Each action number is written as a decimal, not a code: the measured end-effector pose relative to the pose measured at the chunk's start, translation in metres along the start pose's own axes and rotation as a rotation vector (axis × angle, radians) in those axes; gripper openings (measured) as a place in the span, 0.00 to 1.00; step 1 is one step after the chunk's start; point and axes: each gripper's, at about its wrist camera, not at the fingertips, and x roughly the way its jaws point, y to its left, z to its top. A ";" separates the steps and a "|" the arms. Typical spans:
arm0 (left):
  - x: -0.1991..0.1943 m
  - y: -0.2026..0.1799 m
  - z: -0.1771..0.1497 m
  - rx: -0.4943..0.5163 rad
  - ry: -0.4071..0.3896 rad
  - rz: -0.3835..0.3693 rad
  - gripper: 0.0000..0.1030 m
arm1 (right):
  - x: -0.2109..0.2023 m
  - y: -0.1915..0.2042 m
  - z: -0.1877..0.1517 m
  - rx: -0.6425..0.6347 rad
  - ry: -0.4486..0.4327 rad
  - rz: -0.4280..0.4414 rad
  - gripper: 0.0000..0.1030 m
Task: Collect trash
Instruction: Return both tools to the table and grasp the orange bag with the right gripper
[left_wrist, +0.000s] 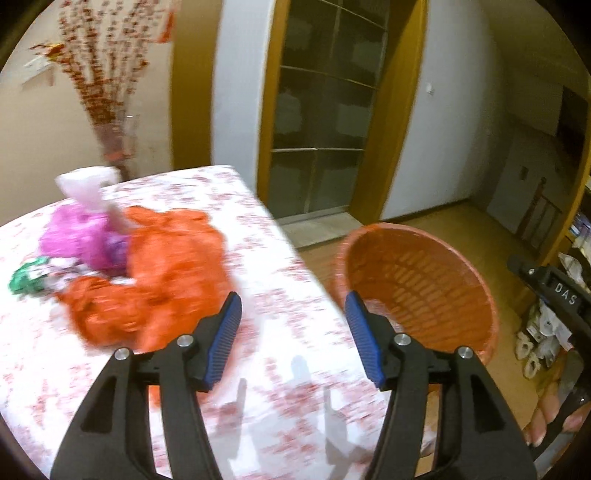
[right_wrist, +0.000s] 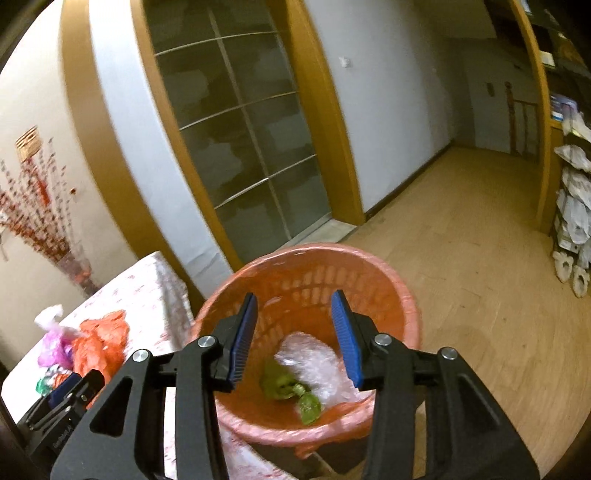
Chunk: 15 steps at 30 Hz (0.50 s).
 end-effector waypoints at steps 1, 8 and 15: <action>-0.005 0.007 -0.001 -0.008 -0.007 0.017 0.57 | -0.001 0.006 -0.002 -0.012 0.005 0.013 0.42; -0.039 0.073 -0.012 -0.094 -0.041 0.144 0.57 | 0.001 0.060 -0.016 -0.113 0.061 0.134 0.42; -0.065 0.138 -0.024 -0.191 -0.047 0.267 0.58 | 0.016 0.127 -0.043 -0.222 0.170 0.280 0.42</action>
